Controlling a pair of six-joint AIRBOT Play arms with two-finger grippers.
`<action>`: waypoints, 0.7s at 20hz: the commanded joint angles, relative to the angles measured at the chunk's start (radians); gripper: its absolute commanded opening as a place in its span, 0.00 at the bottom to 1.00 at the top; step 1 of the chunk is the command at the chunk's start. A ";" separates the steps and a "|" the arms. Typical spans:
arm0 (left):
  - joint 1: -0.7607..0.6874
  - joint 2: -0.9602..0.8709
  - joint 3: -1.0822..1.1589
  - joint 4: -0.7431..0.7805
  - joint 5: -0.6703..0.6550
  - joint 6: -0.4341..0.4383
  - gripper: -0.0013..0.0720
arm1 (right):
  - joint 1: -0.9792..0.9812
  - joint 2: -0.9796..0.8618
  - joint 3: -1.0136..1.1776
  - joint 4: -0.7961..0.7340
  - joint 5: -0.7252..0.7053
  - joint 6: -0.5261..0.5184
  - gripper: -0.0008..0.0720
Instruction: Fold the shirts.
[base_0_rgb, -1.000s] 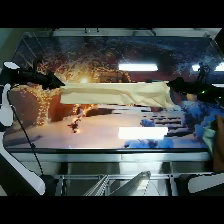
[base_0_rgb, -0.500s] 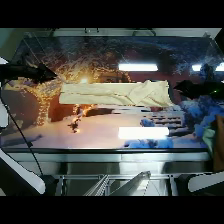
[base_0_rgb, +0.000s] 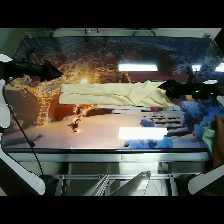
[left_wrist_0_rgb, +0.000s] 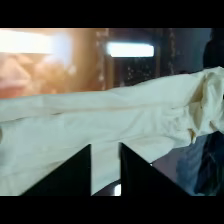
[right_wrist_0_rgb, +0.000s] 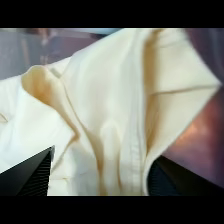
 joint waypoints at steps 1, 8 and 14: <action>-0.093 0.001 -0.081 -0.016 -0.001 0.021 0.01 | 0.074 -0.026 0.018 0.041 0.032 -0.011 0.72; -0.399 0.001 -0.129 0.132 0.241 0.040 0.01 | 0.088 -0.026 0.071 0.065 0.090 -0.006 0.05; -0.601 0.000 -0.129 0.372 0.369 -0.039 0.04 | 0.012 -0.008 0.105 0.068 0.272 0.007 0.04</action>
